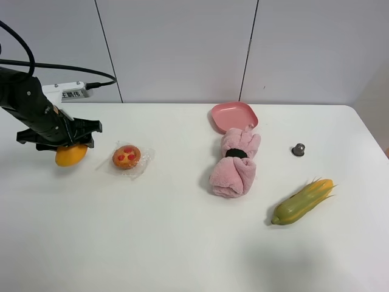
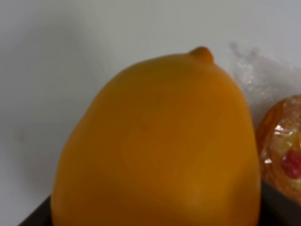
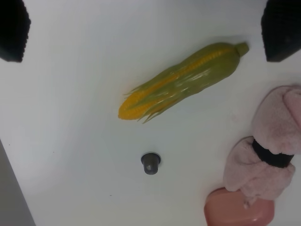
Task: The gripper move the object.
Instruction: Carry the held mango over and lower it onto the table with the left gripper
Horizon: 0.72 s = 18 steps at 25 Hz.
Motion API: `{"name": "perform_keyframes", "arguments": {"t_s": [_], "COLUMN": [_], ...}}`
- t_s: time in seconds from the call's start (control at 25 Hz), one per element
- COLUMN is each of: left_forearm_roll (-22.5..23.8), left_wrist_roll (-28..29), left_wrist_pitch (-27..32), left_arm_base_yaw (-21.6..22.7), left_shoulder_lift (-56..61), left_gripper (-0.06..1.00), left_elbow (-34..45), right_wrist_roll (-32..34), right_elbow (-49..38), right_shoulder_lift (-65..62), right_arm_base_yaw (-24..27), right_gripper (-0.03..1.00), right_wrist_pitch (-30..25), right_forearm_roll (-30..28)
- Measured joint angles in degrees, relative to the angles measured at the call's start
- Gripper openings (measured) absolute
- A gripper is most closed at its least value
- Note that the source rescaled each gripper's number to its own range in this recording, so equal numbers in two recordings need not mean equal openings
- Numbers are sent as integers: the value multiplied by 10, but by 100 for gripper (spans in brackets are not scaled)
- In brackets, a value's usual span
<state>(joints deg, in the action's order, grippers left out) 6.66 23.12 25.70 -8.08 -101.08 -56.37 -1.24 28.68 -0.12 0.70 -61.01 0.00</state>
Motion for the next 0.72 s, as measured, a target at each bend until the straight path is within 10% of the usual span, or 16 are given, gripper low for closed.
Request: {"name": "perform_keyframes", "arguments": {"t_s": [0.72], "left_forearm_roll": [31], "left_wrist_roll": [-1], "left_wrist_pitch": [-43], "left_arm_base_yaw": [22], "left_shoulder_lift": [-91], "left_gripper": [1], "left_elbow": [0], "right_wrist_roll": [0], "right_elbow": [0], "right_shoulder_lift": [0], "right_arm_base_yaw": [0], "right_gripper": [100], "right_wrist_pitch": [0], "right_forearm_roll": [0]}}
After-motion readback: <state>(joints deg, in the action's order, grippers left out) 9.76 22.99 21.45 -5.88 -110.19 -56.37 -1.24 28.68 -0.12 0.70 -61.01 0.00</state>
